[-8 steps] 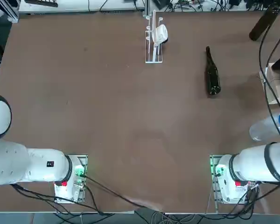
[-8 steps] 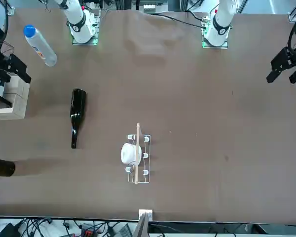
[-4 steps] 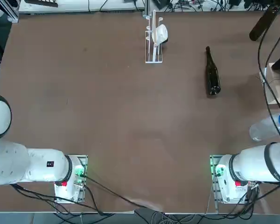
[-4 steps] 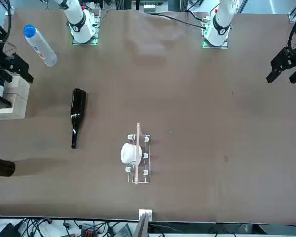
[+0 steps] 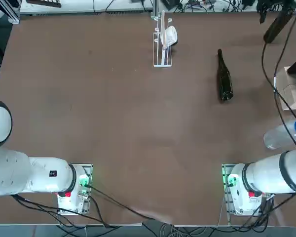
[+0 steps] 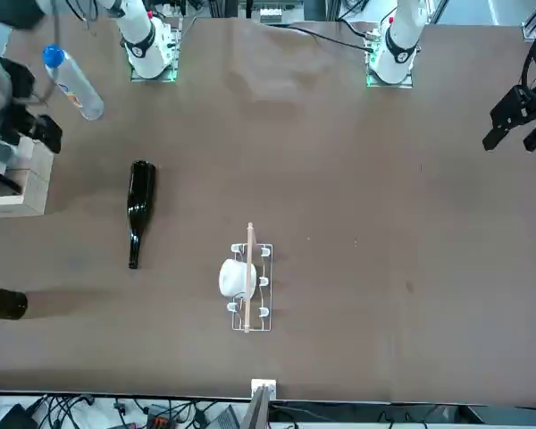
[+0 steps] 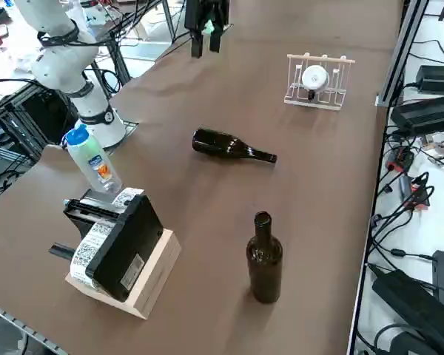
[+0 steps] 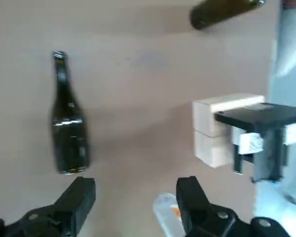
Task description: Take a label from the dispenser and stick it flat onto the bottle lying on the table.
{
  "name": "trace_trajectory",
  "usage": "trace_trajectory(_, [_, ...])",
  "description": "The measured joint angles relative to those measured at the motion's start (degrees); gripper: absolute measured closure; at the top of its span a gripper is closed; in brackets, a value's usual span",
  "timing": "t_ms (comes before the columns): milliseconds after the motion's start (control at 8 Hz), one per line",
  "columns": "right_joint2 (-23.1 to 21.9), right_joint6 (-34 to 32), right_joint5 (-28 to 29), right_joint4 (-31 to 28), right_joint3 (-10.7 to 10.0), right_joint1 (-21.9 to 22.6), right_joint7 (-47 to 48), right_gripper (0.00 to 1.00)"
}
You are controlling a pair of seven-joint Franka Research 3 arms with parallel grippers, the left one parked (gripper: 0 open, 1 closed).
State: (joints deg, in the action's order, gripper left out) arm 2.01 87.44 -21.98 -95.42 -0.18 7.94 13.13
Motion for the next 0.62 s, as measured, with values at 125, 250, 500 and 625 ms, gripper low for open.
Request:
trace_trajectory(125, [1.2, -0.3, -4.7, -2.8, 0.1, 1.2, 2.5, 0.0])
trace_trajectory(250, [2.0, -0.4, -9.1, -6.3, 0.1, 1.6, 4.8, 0.0])
trace_trajectory(500, [2.7, 0.3, -18.1, -14.3, 0.0, 1.7, 10.6, 0.0])
trace_trajectory(625, [2.9, 1.6, -22.0, -18.2, -0.1, 1.6, 13.7, 0.01])
